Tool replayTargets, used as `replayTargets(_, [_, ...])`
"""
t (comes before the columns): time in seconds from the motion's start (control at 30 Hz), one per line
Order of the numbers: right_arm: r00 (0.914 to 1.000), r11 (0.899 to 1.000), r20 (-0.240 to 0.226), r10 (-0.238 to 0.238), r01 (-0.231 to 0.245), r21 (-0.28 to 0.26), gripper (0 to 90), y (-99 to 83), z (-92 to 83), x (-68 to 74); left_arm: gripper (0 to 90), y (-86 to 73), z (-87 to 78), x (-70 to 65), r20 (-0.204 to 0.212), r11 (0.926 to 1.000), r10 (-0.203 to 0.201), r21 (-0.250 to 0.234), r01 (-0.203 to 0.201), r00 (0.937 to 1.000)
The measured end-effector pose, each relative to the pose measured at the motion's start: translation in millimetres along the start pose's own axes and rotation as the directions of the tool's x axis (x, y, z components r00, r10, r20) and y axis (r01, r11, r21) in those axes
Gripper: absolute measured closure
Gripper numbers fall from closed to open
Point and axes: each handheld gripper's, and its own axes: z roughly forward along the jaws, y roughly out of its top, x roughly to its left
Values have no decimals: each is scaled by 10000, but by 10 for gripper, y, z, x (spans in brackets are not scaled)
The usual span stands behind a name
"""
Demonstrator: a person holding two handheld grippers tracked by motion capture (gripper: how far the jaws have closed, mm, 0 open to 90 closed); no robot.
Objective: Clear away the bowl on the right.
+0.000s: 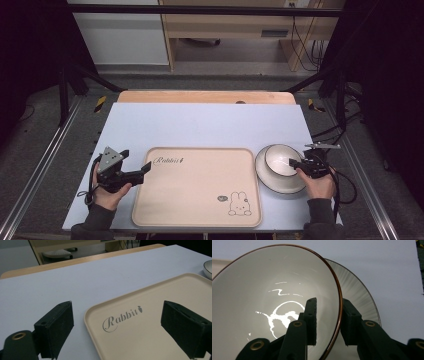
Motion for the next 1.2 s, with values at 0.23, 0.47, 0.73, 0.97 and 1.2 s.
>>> replayTargets(0.23, [9999, 9998, -28, 123, -122, 181, 735, 4, 19, -9, 107, -3, 6, -2, 0, 10000, 39, 45, -39, 10000])
replayTargets(0.47, [9992, 9990, -55, 393, -392, 222, 762, 16, 37, -20, 108, -7, 18, -5, 39, 9999, 56, 112, -56, 10000])
replayTargets(0.73, [9982, 9980, -120, 584, -581, 266, 780, 29, 42, -34, 108, -10, 24, -3, 50, 9999, 36, 158, -37, 10000])
replayTargets(0.97, [9976, 9975, -199, 663, -657, 255, 788, 34, 45, -48, 108, -13, 31, -3, 70, 9997, 85, 211, -87, 9999])
replayTargets(1.2, [9965, 9966, -233, 802, -797, 227, 798, 34, 45, -59, 109, -12, 32, -5, 83, 9997, 90, 240, -92, 9999])
